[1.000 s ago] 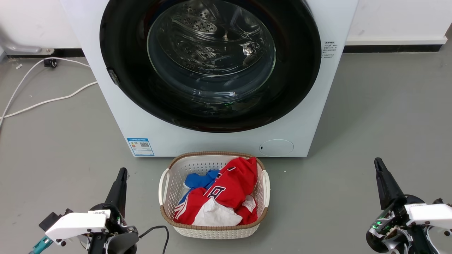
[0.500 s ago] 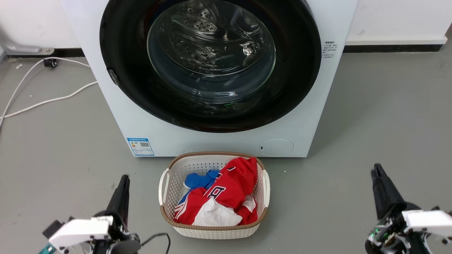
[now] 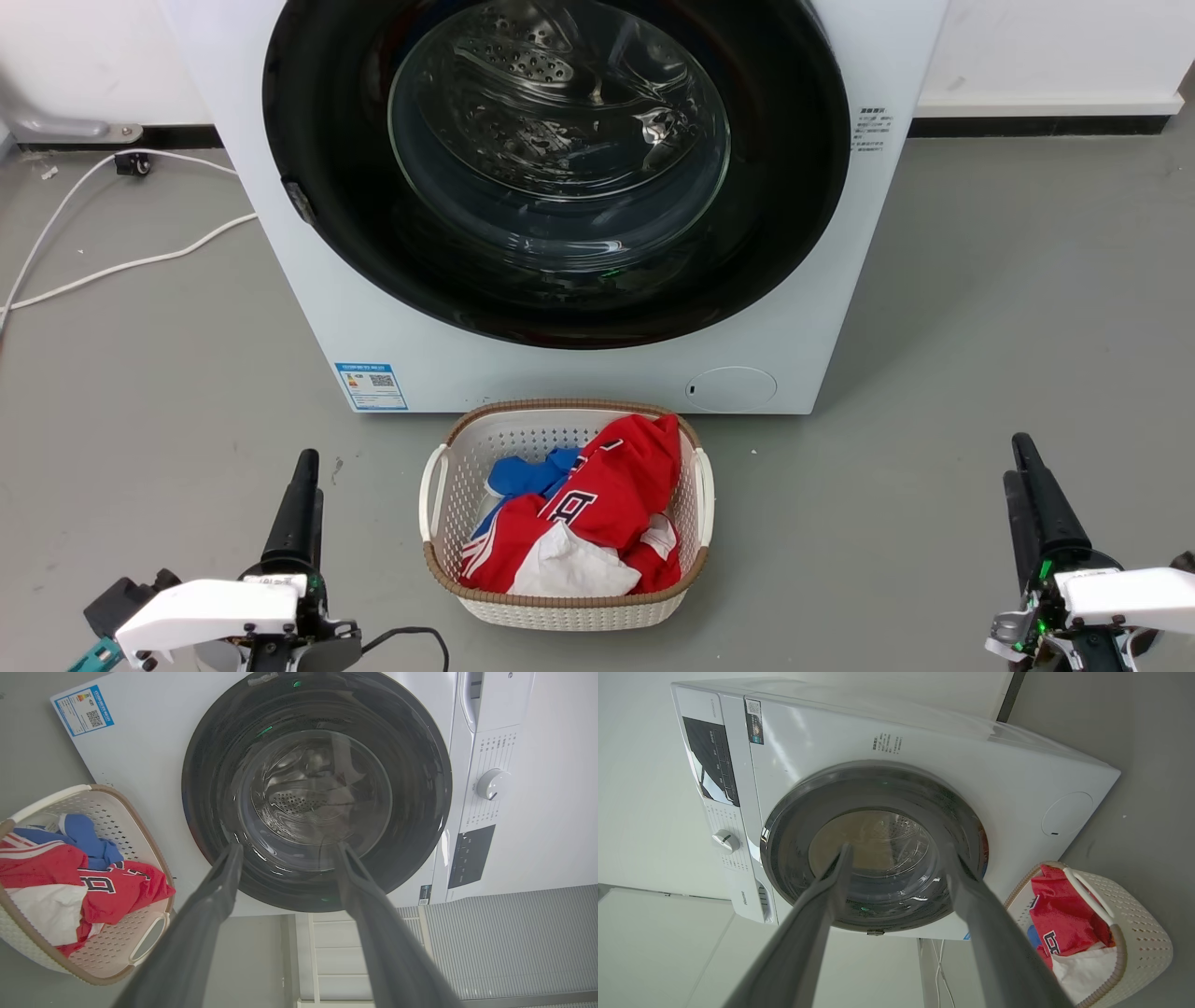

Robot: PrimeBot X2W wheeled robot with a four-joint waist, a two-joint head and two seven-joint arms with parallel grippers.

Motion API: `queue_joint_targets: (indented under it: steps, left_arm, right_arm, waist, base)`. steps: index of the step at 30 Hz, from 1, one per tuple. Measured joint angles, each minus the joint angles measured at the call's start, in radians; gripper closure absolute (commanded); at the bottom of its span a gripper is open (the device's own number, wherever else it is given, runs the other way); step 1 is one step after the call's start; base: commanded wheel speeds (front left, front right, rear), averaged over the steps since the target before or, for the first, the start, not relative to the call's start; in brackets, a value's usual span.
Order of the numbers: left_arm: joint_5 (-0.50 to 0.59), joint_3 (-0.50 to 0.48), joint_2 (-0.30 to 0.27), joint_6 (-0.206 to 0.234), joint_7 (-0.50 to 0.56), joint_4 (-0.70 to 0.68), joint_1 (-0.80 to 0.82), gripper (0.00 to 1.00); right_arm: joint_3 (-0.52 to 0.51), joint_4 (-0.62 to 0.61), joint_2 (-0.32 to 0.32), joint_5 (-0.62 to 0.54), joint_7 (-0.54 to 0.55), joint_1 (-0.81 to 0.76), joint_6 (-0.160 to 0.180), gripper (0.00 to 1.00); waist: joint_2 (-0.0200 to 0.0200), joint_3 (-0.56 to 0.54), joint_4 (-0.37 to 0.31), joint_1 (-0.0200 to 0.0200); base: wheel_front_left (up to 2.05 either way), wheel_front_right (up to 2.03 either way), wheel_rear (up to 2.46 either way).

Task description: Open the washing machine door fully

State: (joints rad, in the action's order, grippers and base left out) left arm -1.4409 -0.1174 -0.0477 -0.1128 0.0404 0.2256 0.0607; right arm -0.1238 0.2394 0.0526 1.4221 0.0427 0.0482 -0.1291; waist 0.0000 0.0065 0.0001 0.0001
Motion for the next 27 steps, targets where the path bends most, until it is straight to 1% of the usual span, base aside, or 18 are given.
queue_joint_targets:
  steps: [16, 21, 27]
  left_arm:
    - [0.404, 0.065, -0.001, 0.088, -0.063, -0.086, -0.027, 0.00]
    - [0.496, 0.090, -0.009, 0.116, -0.082, -0.098, -0.037, 0.00]
    - [0.588, 0.122, -0.027, 0.150, -0.102, -0.115, -0.041, 0.00]
  right_arm:
    - [0.032, -0.128, 0.000, -0.420, -0.065, -0.039, 0.000, 0.00]
    - [0.044, -0.150, 0.000, -0.536, -0.084, -0.052, 0.000, 0.00]
    - [0.047, -0.167, -0.001, -0.643, -0.105, -0.066, 0.000, 0.00]
  waist:
    - [0.0000, 0.003, 0.002, 0.0000]
    - [0.0000, 0.003, 0.002, 0.0000]
    - [0.0000, 0.003, 0.003, 0.0000]
  base:
    - [0.00, 0.00, 0.00]
    - [0.00, 0.00, 0.00]
    - [0.00, 0.00, 0.00]
